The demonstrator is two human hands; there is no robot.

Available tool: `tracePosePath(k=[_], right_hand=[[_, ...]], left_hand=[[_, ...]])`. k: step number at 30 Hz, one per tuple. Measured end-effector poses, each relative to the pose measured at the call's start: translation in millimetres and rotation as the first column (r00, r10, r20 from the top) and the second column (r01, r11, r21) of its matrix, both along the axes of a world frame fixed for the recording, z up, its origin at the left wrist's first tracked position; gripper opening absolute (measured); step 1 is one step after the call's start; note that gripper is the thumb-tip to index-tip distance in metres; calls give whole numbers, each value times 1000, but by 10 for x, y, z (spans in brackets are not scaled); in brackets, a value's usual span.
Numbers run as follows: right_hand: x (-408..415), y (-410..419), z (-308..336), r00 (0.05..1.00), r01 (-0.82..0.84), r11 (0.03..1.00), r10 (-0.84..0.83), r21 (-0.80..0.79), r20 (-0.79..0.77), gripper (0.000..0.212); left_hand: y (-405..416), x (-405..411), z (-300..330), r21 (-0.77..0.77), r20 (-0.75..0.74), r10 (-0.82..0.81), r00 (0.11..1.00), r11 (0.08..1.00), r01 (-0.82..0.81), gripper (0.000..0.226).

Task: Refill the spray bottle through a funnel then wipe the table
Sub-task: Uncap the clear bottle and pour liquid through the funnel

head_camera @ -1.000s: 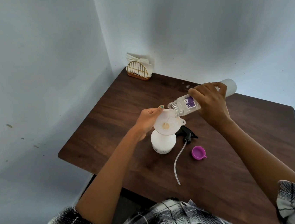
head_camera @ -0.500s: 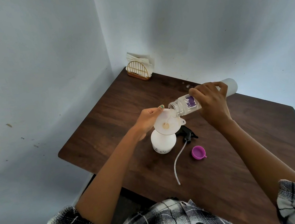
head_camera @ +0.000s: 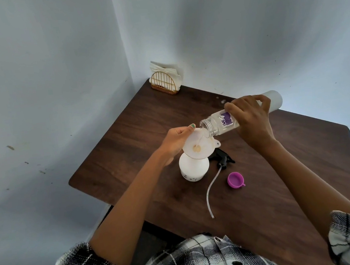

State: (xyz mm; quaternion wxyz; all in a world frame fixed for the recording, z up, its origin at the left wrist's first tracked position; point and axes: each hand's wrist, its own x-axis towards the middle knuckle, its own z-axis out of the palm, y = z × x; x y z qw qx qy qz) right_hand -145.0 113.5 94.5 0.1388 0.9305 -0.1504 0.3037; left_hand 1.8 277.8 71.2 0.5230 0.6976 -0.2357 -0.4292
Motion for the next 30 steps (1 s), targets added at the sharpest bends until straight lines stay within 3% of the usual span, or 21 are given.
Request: tracePosePath(k=[4, 16, 23, 30], right_hand=[[-5, -10, -1, 1000, 5, 1000, -5, -2, -7, 36], [-4, -2, 20, 1000, 6, 1000, -6, 2, -10, 37], [-5, -2, 17, 1000, 8, 1000, -8, -2, 2, 36], [-9, 7, 18, 1000, 11, 1000, -11, -4, -4, 39]], left_hand=[[10, -10, 13, -12, -16, -5, 1000, 1000, 5, 32], [-1, 16, -25, -21, -13, 2, 1000, 1000, -2, 41], [-6, 32, -43, -22, 8, -21, 1000, 1000, 22, 28], [-23, 48, -82, -14, 17, -20, 1000, 1000, 21, 51]])
